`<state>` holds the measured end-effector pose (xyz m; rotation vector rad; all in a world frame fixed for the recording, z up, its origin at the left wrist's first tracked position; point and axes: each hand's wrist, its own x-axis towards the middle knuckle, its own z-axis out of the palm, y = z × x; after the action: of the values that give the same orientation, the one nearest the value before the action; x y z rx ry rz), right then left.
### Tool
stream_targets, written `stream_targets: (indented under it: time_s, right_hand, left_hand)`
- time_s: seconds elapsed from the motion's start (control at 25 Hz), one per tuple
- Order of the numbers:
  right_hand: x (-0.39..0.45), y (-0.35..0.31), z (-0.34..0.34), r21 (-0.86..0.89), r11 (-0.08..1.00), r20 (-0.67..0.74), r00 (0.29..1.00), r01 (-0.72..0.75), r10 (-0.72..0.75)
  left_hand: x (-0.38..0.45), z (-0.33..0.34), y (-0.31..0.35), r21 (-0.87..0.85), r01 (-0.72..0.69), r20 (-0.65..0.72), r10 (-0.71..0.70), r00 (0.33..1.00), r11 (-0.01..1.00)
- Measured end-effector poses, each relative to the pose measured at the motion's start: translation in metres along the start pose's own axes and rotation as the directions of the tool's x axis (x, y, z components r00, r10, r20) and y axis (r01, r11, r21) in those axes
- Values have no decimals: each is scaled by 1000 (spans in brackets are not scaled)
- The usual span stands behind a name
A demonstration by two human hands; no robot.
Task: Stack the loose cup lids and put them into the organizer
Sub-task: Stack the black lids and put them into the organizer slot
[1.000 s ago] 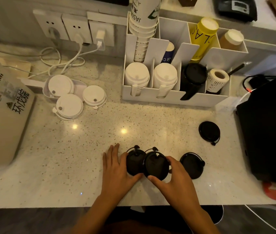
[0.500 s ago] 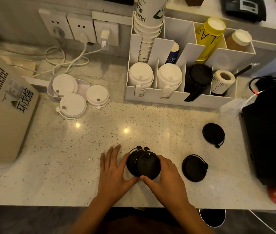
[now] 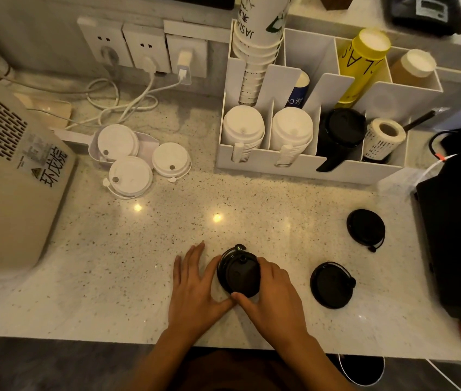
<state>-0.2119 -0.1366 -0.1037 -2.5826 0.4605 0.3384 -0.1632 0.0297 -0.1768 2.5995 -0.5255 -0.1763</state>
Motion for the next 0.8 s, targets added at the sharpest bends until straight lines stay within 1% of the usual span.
stream_targets:
  time_s: [0.2, 0.48, 0.68, 0.8]
  right_hand:
    - [4, 3, 5, -51, 999, -5, 1000, 1, -2]
    - [11, 7, 15, -162, 987, -45, 999, -5, -2]
    - [12, 12, 21, -166, 986, -56, 998, 0, -9]
    - [6, 14, 21, -157, 987, -69, 998, -14, 3]
  left_hand:
    - [1, 2, 1, 12, -2, -7, 2, 1000, 1000]
    - [0, 4, 0, 63, -7, 6, 7, 1000, 998]
    - [-1, -1, 2, 84, -18, 39, 15, 999, 996]
    - [-2, -7, 2, 41, -48, 84, 45, 996, 998]
